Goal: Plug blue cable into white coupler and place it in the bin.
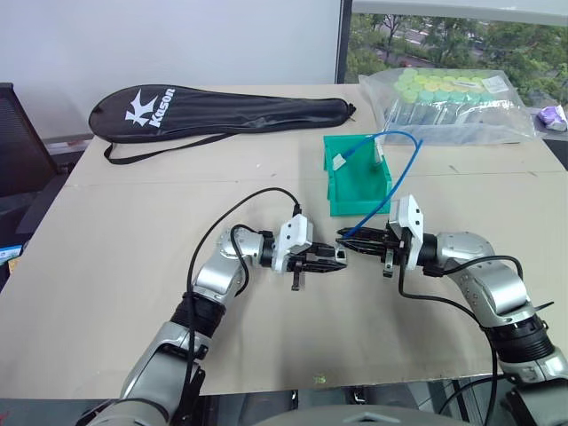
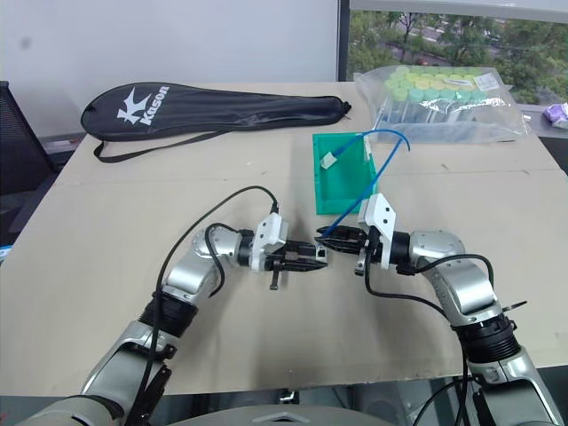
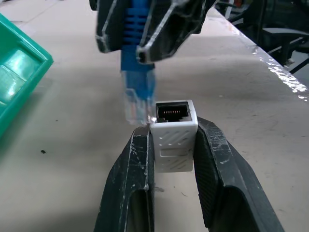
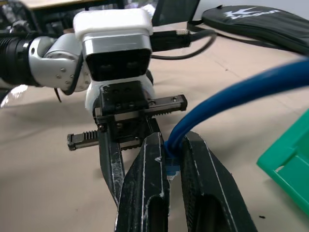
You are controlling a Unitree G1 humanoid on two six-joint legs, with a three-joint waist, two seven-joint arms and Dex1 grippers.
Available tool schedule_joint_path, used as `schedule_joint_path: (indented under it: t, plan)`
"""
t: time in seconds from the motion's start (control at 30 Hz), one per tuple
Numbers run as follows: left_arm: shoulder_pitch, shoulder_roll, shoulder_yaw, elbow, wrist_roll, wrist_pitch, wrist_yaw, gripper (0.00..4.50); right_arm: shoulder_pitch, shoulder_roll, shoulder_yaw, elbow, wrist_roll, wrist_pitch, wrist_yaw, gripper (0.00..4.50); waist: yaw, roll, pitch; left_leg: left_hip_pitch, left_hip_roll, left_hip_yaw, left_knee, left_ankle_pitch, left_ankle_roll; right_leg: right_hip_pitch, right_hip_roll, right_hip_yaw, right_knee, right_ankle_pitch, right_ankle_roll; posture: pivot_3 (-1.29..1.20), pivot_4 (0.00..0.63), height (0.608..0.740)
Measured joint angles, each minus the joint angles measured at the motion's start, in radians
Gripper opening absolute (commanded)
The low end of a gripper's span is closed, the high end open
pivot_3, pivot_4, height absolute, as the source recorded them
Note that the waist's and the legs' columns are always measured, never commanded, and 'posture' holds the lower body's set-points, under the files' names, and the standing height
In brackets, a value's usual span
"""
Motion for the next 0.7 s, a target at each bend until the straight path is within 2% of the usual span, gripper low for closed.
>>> schedule_joint_path:
  t: [0.4, 0.7]
  plan:
    - [-0.016, -0.021, 0.0, 0.084, 0.033, -0.045, -0.024, 0.53, 0.026, -0.052, 0.004, -0.005, -0.033, -0.026, 0.056, 0.0, 0.004, 0.0, 0.0, 0.0, 0.0, 0.0, 0.0, 0.0, 0.0, 0.0, 0.0, 0.0, 0.0, 0.0, 0.0, 0.0, 0.15, 0.74]
    - [-0.016, -0.026, -0.002, 0.095, 0.056, -0.066, -0.033, 0.53, 0.026, -0.038, 0.041, 0.012, -0.099, -0.108, 0.076, 0.0, 0.003, 0.0, 0.0, 0.0, 0.0, 0.0, 0.001, 0.0, 0.0, 0.0, 0.0, 0.0, 0.001, 0.0, 0.0, 0.0, 0.15, 0.74]
